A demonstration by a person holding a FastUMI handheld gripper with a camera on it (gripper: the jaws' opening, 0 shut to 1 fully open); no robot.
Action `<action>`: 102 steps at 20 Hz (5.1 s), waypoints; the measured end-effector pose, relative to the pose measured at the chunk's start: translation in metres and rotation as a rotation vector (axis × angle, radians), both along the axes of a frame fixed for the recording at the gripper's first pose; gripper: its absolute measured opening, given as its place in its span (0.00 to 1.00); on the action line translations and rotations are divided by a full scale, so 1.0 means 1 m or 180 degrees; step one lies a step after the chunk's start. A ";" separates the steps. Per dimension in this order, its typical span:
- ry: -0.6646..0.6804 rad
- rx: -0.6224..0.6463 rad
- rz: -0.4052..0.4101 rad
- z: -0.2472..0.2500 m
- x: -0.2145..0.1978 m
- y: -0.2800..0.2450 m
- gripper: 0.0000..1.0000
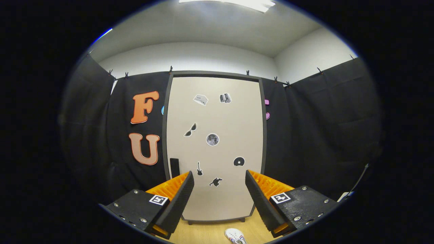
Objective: Open the shoe cabinet door, grab the shoes and put them into the shoe cabinet, then close the shoe cabinet door.
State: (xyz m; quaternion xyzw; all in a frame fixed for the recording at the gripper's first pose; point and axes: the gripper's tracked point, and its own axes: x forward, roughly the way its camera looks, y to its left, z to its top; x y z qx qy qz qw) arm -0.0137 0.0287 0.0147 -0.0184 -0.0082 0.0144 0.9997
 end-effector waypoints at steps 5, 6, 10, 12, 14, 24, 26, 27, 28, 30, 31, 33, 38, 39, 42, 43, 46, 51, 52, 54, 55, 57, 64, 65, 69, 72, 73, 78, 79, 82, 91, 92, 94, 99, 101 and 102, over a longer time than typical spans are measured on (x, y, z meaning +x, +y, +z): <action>0.0028 -0.0014 0.0006 -0.002 -0.002 0.001 0.94; 0.0032 -0.0008 0.0010 -0.003 -0.002 0.002 0.95; 0.0071 -0.0014 0.0044 -0.009 0.001 0.010 0.94; 0.0115 -0.0020 0.0081 -0.015 0.004 0.017 0.94; 0.0156 -0.0016 0.0136 -0.022 0.007 0.027 0.94; 0.0512 -0.0053 0.0465 -0.086 0.040 0.086 0.95; 0.0561 -0.0034 0.0520 -0.095 0.051 0.100 0.95; 0.0570 -0.0017 0.0550 -0.098 0.057 0.108 0.95; 0.0571 -0.0007 0.0568 -0.098 0.065 0.116 0.95; 0.0545 -0.0022 0.0575 -0.098 0.080 0.127 0.95; 0.0537 -0.0053 0.0549 -0.098 0.090 0.132 0.95; 0.0500 -0.0115 0.0502 -0.098 0.110 0.139 0.95; 0.0541 -0.0153 0.0403 -0.105 0.152 0.158 0.95; 0.0534 -0.0149 0.0375 -0.106 0.158 0.159 0.95; 0.0545 -0.0114 0.0346 -0.113 0.170 0.162 0.94; 0.0569 -0.0090 0.0383 -0.115 0.172 0.166 0.93; 0.0526 -0.0106 0.0430 -0.115 0.172 0.167 0.85; 0.0513 -0.0107 0.0375 -0.115 0.174 0.153 0.39; 0.0535 -0.0068 0.0412 -0.116 0.173 0.153 0.37; 0.0524 -0.0102 0.0425 -0.115 0.171 0.153 0.32; 0.0512 -0.0122 0.0425 -0.114 0.169 0.152 0.30; 0.0516 -0.0099 0.0452 -0.114 0.165 0.151 0.28; 0.0577 -0.0043 0.0711 -0.112 0.132 0.140 0.28; 0.0581 -0.0044 0.0728 -0.112 0.127 0.138 0.28; 0.0584 -0.0024 0.0780 -0.109 0.109 0.124 0.28; 0.0566 -0.0040 0.0790 -0.108 0.090 0.104 0.28; 0.0566 -0.0037 0.0793 -0.109 0.085 0.098 0.28; 0.0536 -0.0042 0.0815 -0.109 0.056 0.064 0.28; 0.0533 -0.0066 0.0799 -0.109 0.050 0.057 0.28; 0.0522 -0.0066 0.0720 -0.108 0.033 0.030 0.28; 0.0503 0.0088 0.0229 -0.107 -0.008 -0.067 0.23; 0.0511 0.0106 0.0201 -0.107 -0.011 -0.074 0.23; 0.0514 0.0115 0.0106 -0.107 -0.014 -0.090 0.23; 0.0495 0.0002 -0.0280 -0.107 -0.018 -0.138 0.23; 0.0490 -0.0058 -0.0428 -0.109 -0.019 -0.161 0.21; 0.0501 -0.0084 -0.0504 -0.112 -0.018 -0.175 0.20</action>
